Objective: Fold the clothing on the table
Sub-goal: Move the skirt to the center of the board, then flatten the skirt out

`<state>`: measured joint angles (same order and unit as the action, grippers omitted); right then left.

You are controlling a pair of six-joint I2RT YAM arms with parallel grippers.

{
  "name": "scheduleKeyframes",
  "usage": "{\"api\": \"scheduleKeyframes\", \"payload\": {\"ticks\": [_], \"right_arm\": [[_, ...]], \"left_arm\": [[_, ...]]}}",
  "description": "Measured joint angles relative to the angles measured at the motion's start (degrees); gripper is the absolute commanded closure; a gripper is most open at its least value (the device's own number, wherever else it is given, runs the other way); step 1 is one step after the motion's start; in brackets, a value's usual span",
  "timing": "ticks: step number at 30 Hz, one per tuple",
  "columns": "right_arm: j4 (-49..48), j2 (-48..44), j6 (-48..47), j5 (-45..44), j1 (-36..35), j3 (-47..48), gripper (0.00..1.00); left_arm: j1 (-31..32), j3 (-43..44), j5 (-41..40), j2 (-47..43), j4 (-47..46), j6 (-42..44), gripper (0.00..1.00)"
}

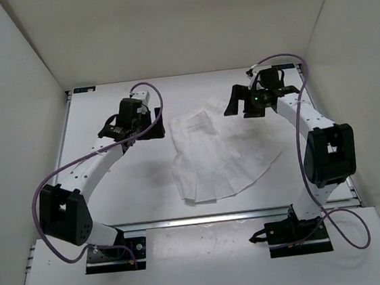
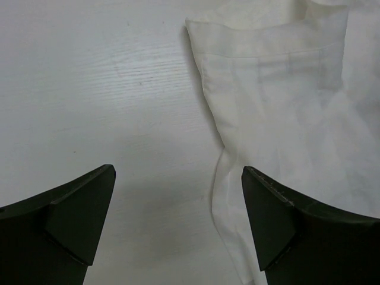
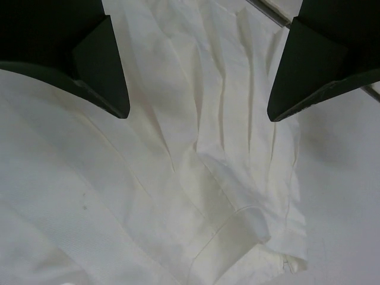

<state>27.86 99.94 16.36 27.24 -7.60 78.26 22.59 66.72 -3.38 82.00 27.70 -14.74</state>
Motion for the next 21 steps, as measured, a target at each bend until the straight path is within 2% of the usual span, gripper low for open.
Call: {"api": "scheduleKeyframes", "payload": {"ticks": [6,12,14,16,18,19,21], "right_arm": [[-1.4,-5.7,-4.2,-3.2,2.6,-2.6,0.03],[0.3,-1.2,-9.4,-9.3,3.8,-2.7,0.05],[0.9,1.6,-10.9,-11.3,3.1,-2.7,0.09],[2.1,4.5,-12.2,-13.3,2.3,-2.3,0.16],[2.8,6.8,-13.3,-15.4,1.5,-1.7,0.25],[3.0,7.8,-14.0,-16.4,1.2,-1.3,0.29],[3.4,9.8,-15.4,-18.2,0.7,0.2,0.49]], "left_arm": [[1.5,-2.7,5.0,8.0,-8.1,-2.9,0.01],[2.2,-1.5,9.2,20.7,-16.4,-9.5,0.02],[2.7,0.7,8.6,24.5,-17.2,-11.0,0.02],[3.2,3.6,8.3,27.7,-17.7,-12.4,0.17],[3.5,6.1,8.3,30.2,-18.6,-13.8,0.41],[3.5,7.3,8.5,31.2,-19.0,-14.5,0.47],[3.4,9.1,8.5,32.7,-19.1,-15.3,0.66]]}}
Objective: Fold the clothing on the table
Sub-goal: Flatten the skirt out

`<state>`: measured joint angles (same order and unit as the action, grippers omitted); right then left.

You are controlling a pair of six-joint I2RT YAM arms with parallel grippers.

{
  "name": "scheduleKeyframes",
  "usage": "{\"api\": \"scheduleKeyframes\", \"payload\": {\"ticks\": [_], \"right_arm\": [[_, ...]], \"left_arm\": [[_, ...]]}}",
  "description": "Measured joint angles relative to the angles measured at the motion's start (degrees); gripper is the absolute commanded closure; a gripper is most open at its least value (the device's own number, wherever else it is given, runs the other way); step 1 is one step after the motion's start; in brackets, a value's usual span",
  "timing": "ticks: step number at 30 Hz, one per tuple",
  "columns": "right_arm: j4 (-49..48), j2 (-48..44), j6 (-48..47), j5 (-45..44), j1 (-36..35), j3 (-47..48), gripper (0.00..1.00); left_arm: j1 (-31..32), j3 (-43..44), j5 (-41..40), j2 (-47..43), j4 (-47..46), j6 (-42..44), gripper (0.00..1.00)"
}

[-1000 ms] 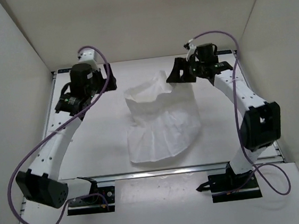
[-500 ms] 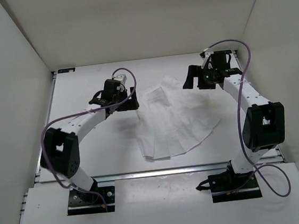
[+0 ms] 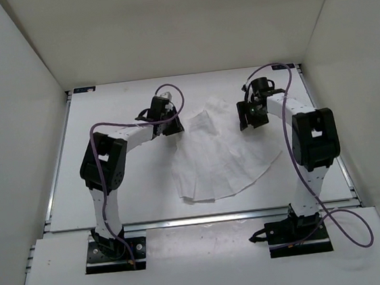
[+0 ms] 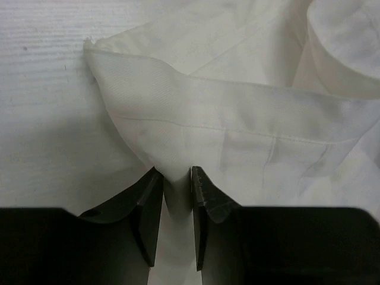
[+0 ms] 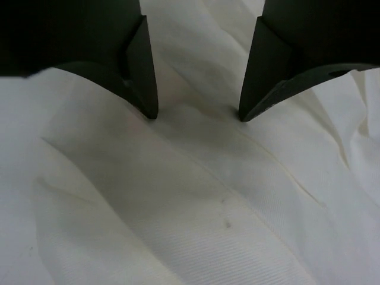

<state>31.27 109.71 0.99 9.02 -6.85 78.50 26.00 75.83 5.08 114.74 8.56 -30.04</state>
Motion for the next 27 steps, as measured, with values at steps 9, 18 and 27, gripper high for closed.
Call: {"api": "scheduleKeyframes", "payload": {"ticks": [9,18,27], "right_arm": [[2.3,5.8,-0.6,-0.9,0.1,4.3,0.99],[3.0,-7.5,4.7,1.4,-8.9,-10.7,1.0],[5.6,-20.9,9.8,10.3,-12.3,-14.1,0.17]], "left_arm": [[-1.2,4.6,-1.7,3.0,1.7,-0.9,1.0],[-3.9,4.0,-3.1,2.4,4.4,0.0,0.97],[-6.4,-3.8,-3.9,-7.6,9.5,5.1,0.32]]}}
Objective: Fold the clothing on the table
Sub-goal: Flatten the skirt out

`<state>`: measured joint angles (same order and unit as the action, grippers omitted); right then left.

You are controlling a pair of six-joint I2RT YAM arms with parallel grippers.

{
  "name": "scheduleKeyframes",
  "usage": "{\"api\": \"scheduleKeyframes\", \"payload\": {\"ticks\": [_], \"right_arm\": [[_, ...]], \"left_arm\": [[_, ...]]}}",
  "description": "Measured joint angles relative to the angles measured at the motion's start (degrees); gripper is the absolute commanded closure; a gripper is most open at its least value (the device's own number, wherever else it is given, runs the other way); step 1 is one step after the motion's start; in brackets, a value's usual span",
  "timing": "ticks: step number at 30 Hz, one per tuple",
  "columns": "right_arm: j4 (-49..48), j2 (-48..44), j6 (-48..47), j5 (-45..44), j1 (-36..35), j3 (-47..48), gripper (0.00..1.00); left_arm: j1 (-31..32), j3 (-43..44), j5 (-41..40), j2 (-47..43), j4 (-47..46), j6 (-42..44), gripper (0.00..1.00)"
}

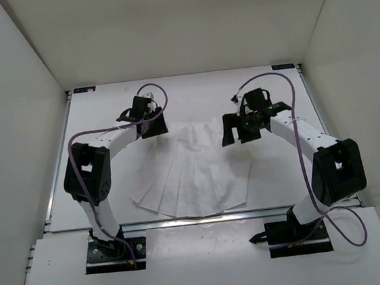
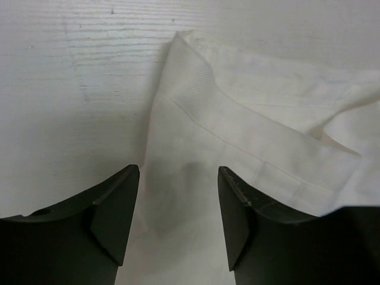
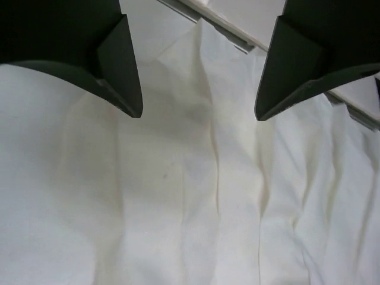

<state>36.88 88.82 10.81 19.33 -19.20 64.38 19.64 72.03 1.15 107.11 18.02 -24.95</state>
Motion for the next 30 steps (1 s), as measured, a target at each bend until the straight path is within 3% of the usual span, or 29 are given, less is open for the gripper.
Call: {"api": "scheduleKeyframes", "payload": {"ticks": [2,5,13,18,21,24,27,30], "right_arm": [[-1.2,-0.5,-0.8,0.7,2.5,1.9,0.08],[-3.5,0.4,-3.5,0.0,4.6,5.7,0.06],[-4.6,17.6,-13.6,-3.8,-0.6,20.7,0.07],[-3.5,24.4,-17.1,-6.5,-3.6,22.5,0.08],[-2.9,26.3,-17.9,-7.0,-3.7,22.9,0.14],[-2.9,28.1,-18.2,-7.8,-3.1,24.4,0.28],[-2.8,29.7,-18.4,-9.2,-2.6,26.5,0.56],[-2.6,32.1,-18.1,-10.3,-2.0,29.7,0.83]], "left_arm": [[0.6,0.0,-0.3,-2.0,0.3,1.0,0.31],[1.0,0.0,-0.1,-3.8,0.0,2.0,0.31],[-0.5,5.4,1.4,2.7,2.4,3.1,0.33],[-1.3,6.6,3.0,6.1,3.4,3.2,0.37],[-1.5,7.4,3.8,7.3,4.1,3.3,0.41],[-1.8,8.5,4.5,8.1,4.5,3.3,0.45],[-1.9,9.3,5.2,8.5,4.5,3.2,0.48],[-1.9,9.6,5.4,8.9,4.3,2.9,0.63]]}}
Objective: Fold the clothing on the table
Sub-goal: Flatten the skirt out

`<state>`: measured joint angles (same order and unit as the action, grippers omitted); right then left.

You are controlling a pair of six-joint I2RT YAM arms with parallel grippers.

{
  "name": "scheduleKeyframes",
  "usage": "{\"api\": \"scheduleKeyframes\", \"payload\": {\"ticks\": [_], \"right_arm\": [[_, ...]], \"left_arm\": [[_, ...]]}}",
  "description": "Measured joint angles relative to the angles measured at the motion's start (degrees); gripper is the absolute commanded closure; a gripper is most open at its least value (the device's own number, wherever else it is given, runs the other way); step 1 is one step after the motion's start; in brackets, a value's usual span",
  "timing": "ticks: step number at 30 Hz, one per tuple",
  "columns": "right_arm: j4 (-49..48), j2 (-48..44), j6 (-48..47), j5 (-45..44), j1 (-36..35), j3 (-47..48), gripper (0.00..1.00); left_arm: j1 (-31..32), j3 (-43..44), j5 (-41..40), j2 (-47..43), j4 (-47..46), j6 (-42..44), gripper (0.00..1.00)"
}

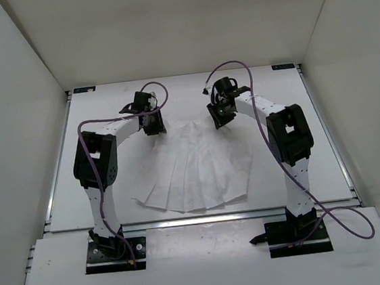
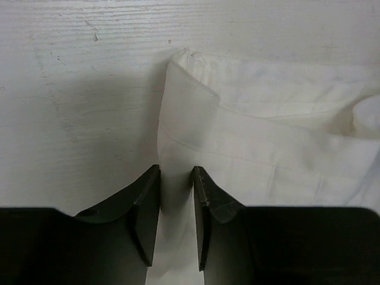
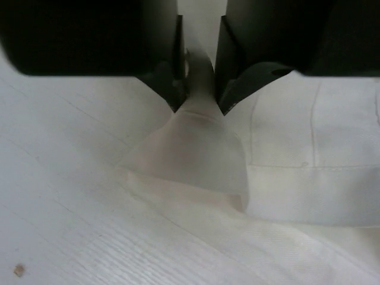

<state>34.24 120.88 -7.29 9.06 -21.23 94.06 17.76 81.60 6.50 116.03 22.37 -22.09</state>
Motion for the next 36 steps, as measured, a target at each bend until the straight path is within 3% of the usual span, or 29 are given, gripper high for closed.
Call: {"api": "scheduleKeyframes", "payload": {"ticks": [1,3,5,11,15,17,18,20,21,23,25,31,36], "right_arm": [[-0.2,0.5,0.0,-0.1,0.1,0.5,0.94],[-0.4,0.8,0.4,-0.2,0.6,0.7,0.97],[-0.4,0.8,1.1,-0.2,1.3,0.7,0.99],[-1.2,0.1,3.4,2.6,4.5,0.0,1.0],[-6.4,-6.1,6.6,8.1,8.1,-8.7,1.0],[-8.4,-9.3,8.3,11.8,10.0,-13.3,0.88],[-8.8,-10.4,9.1,13.3,11.0,-14.8,0.84],[-9.2,-11.3,9.7,14.2,12.6,-16.6,0.65],[-9.2,-11.4,9.8,14.3,13.1,-17.0,0.57],[-9.4,-11.4,10.1,13.8,14.0,-17.5,0.36],[-9.8,-11.4,10.3,13.2,13.8,-17.5,0.28],[-11.2,-11.1,11.9,14.9,13.0,-16.7,0.26],[-10.6,-6.8,12.7,14.8,13.0,-9.7,0.27]], "left_arm": [[0.0,0.0,0.0,0.0,0.1,-0.2,0.69],[0.1,0.0,0.0,0.0,0.1,-0.3,0.88],[0.3,0.1,0.0,0.2,0.2,-0.4,0.99],[0.2,1.1,0.3,2.2,0.3,-1.2,1.0],[0.2,1.1,0.6,2.3,0.3,-1.5,1.0],[0.3,1.1,1.7,2.3,0.0,-1.8,1.0],[0.3,1.1,2.4,2.3,-0.2,-1.9,0.97],[0.2,1.0,2.6,2.3,-0.1,-1.4,0.72],[0.0,1.0,3.0,2.3,-0.1,-1.3,0.66],[-0.7,1.0,3.8,2.3,-0.1,-0.5,0.36],[-1.1,1.0,4.6,2.3,0.0,0.2,0.27],[-1.1,4.1,4.6,2.3,1.4,2.0,0.27],[-1.4,5.7,5.9,2.7,0.1,1.9,0.3]]}}
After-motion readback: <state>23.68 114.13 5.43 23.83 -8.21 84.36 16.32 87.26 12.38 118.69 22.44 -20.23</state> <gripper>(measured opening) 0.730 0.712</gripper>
